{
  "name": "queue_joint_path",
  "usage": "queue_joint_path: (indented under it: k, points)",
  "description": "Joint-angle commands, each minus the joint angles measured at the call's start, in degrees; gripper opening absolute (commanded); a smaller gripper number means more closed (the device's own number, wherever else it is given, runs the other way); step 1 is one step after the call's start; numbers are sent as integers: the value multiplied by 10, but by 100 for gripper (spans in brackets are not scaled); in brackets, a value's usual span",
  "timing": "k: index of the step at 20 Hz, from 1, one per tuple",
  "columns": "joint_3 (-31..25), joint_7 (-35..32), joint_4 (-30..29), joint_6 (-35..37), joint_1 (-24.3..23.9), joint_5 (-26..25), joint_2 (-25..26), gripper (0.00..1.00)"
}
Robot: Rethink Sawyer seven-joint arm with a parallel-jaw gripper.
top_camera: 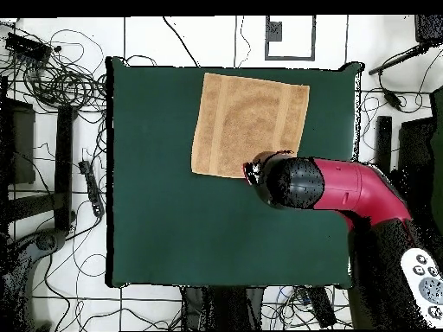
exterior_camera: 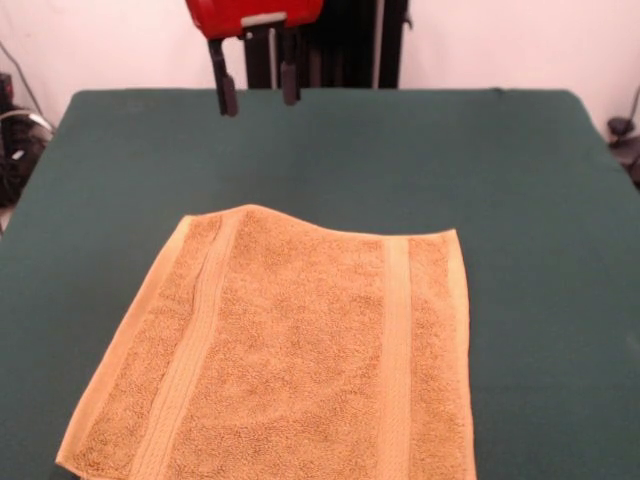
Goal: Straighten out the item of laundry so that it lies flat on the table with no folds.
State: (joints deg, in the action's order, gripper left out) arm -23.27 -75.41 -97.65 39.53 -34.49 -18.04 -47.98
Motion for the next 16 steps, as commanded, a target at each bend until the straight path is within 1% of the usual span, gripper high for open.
queue_joint_path:
  k: [1, 5, 10, 13, 16]
  points:
    - [20, -118, 13, 46, 37, 39, -18, 100]
    - [28, -112, 32, 79, 44, 51, -23, 100]
    - [41, -107, 48, 97, 53, 61, -24, 100]
    - [52, -119, 48, 86, 58, 68, -24, 100]
    - [76, -159, 60, 93, 70, 81, -23, 100]
